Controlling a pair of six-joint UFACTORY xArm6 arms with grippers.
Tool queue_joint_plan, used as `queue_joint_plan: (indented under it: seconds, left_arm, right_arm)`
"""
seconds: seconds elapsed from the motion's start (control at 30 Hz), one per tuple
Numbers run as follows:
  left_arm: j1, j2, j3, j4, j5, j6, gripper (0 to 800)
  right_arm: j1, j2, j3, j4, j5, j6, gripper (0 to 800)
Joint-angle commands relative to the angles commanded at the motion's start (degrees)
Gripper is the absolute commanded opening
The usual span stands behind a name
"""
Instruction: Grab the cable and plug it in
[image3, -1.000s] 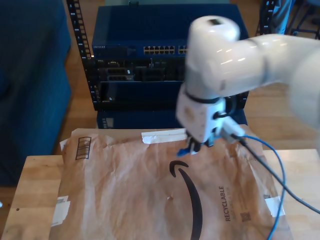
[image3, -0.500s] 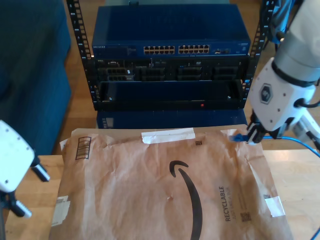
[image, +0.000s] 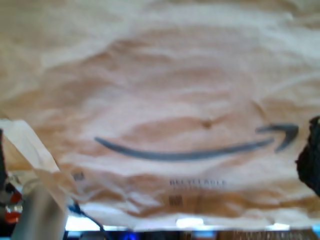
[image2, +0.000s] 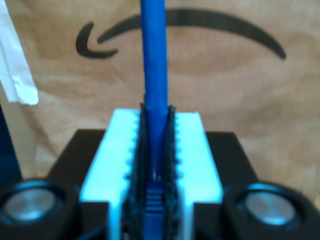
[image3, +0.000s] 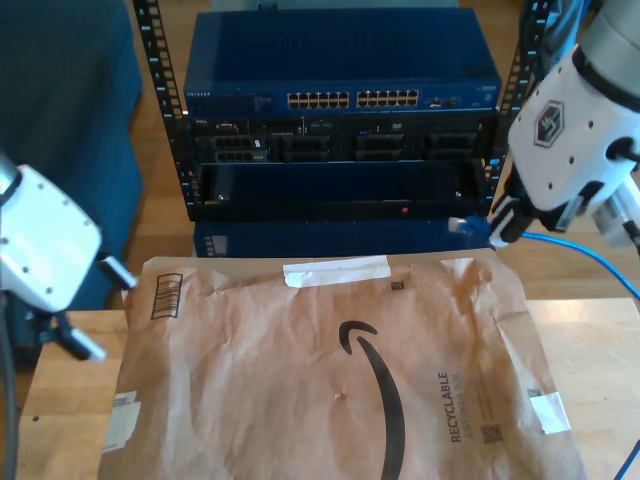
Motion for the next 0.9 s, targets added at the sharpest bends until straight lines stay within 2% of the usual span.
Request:
queue_joint_plan:
  seconds: [0.13,0.4,0.53,0.63,0.9]
  left_arm:
    - [-1.93,1.76,-2.64,-5.63,0.00,-2.11,800]
    - [-7.12,2.02,-3.96,-17.58,-0.18,-2.37,800]
    - [-7.47,3.60,-5.98,-22.95,0.09,-3.52,800]
    - [-7.47,4.13,-6.42,-26.81,0.09,-4.04,800]
    - [-8.18,5.27,-10.29,-28.22,0.09,-7.47,800]
  right_arm:
    - [0.00,0.00,-0.09,1.93,0.00,0.09,3]
    - [0.09,0.62,-4.84,4.66,0.00,5.45,3]
    - [-0.09,1.49,-6.07,9.05,-0.18,6.15,3]
    - [-0.18,2.99,-7.56,9.41,-0.35,9.14,3]
    - [-0.09,4.84,-9.76,9.49,-0.79,10.55,3]
